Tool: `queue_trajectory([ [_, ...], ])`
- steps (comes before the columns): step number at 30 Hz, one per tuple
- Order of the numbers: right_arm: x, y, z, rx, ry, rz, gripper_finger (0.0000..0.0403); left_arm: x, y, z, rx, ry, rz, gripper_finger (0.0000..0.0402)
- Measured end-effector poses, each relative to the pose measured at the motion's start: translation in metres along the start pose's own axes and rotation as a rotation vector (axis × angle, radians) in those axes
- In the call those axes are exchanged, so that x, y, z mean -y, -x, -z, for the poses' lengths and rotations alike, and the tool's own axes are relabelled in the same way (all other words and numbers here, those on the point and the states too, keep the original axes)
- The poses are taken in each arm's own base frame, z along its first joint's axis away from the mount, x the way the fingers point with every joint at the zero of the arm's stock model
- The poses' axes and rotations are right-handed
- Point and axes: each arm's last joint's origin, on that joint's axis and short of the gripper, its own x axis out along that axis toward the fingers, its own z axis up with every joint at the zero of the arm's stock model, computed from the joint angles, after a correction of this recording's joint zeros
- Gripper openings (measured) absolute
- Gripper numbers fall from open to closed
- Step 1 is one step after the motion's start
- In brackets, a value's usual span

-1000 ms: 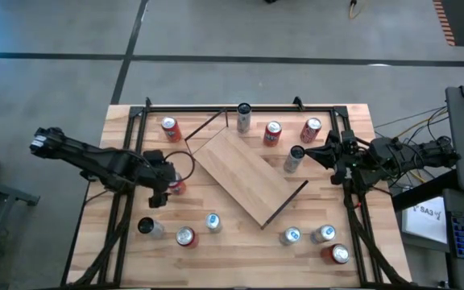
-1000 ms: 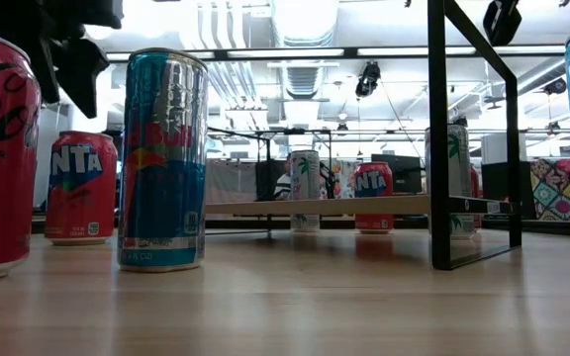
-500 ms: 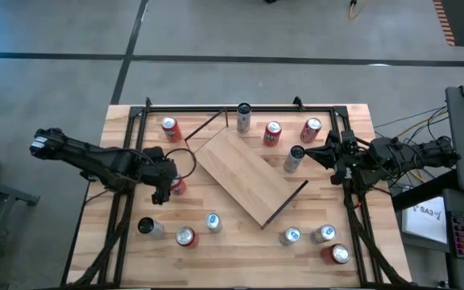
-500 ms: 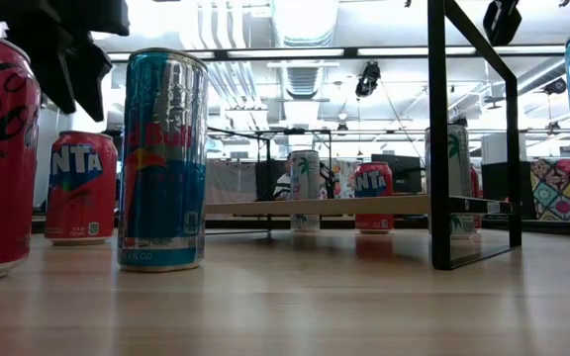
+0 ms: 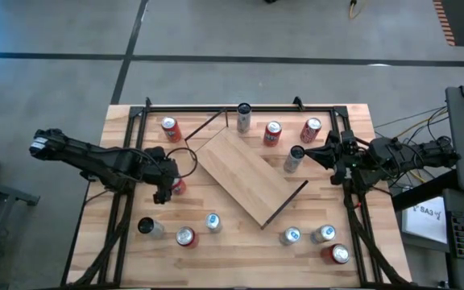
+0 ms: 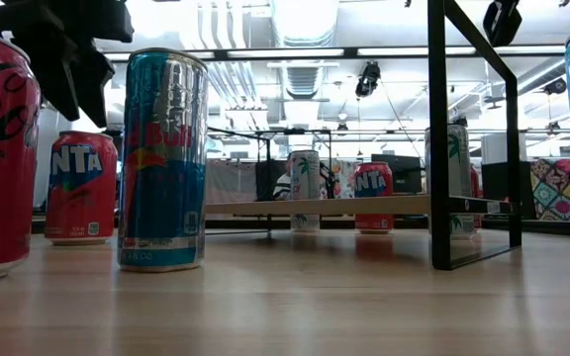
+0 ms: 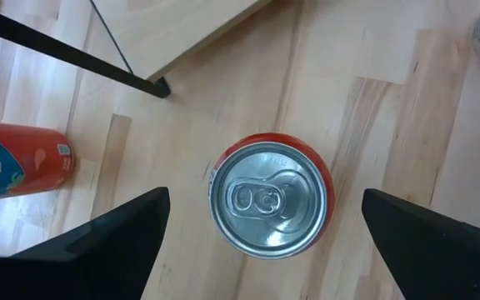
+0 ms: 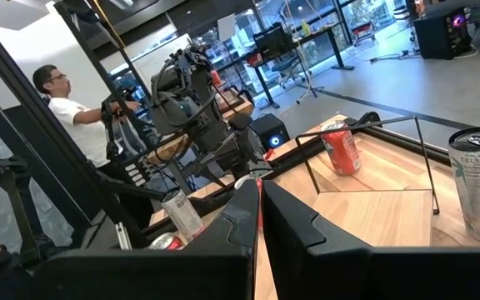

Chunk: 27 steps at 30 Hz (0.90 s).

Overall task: Place canned beverage on shelf
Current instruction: Put the bottom orange soda can on the shelf

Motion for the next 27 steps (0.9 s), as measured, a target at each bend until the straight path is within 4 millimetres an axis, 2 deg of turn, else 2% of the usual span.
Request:
queue_trajectory([
  [27, 0.0, 0.0, 0.0, 0.0, 0.0, 0.0, 0.0009, 0.016, -0.034, -0.011, -0.144, -0.049, -0.062, 0.0382],
])
